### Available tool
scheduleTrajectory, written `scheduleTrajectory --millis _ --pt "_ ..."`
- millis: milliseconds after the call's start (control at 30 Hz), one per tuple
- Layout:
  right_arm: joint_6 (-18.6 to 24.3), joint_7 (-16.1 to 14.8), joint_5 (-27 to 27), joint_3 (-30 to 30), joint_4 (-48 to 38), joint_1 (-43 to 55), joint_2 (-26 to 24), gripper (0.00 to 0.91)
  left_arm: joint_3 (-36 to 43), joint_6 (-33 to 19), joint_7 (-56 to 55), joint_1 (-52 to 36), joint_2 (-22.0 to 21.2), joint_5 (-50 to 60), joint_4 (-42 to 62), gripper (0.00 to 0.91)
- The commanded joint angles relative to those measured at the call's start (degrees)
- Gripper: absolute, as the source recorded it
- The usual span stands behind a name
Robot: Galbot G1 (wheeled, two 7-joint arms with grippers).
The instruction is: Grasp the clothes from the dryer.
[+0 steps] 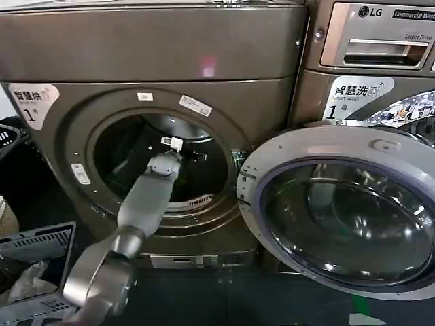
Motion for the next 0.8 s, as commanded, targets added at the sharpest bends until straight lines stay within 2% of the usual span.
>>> scheduleTrajectory --millis 33,133,267,567,800 --pt "0.08 -0.12 0.02 0.08 -0.16 -0.17 -0.01 0.907 9.87 -5.06 19.65 -3.91 1.38 10.40 6.09 0.907" --pt "0.13 -0.17 -0.06 0.00 -0.05 -0.13 0.13 0.907 14.96 -8.50 23.85 -4.56 2.20 14.20 7.12 0.907" --pt "0.18 -0.19 -0.08 -0.06 -0.03 -0.05 0.24 0.907 17.13 -12.84 27.46 -6.00 2.55 19.06 9.23 0.907" --pt "0.22 -0.32 -0.21 -1.00 0.88 0.54 0.58 0.907 21.53 -18.57 35.28 -9.27 3.20 26.83 12.02 0.907" --pt "0.03 -0.63 -0.25 -1.27 1.07 0.85 0.45 0.907 24.62 -20.32 37.94 -10.80 2.70 34.20 12.69 0.907"
